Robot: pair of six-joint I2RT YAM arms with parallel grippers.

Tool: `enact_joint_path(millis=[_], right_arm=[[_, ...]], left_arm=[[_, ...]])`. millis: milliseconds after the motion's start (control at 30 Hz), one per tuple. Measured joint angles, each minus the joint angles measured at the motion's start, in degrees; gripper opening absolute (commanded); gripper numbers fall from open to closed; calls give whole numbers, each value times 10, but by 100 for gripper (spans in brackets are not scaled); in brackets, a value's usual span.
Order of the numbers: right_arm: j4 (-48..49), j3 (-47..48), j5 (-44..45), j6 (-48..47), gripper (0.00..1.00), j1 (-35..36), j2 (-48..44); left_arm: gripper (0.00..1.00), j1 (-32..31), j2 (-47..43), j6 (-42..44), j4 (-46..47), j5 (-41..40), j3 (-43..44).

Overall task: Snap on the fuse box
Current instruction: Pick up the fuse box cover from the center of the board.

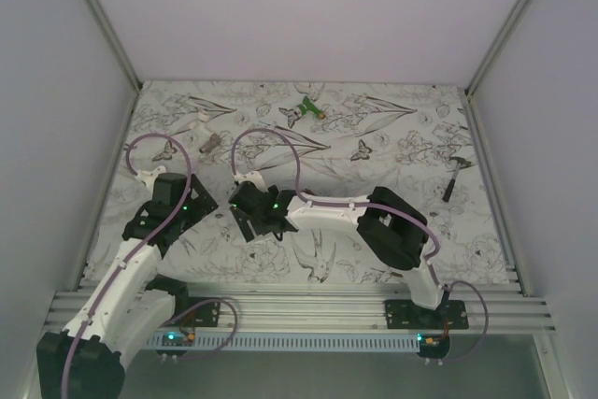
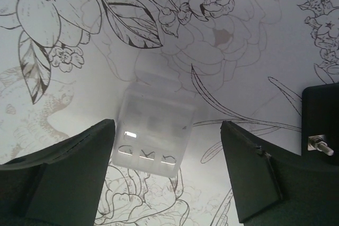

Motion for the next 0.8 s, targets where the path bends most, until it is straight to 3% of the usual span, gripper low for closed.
enact_joint_path(millis=[133, 400, 600, 800], right_arm=[[-10, 0, 9, 1, 70, 0, 1], [-28, -10, 12, -20, 55, 0, -14], [-32, -47, 9, -66, 46, -14, -83], [-29, -95, -19, -140, 39, -83, -175]], left_arm=[[100, 0, -3, 0, 0, 11, 0], [100, 0, -4, 0, 0, 33, 0], [100, 0, -1, 1, 5, 62, 0], [100, -2, 32, 11, 21, 108, 0]])
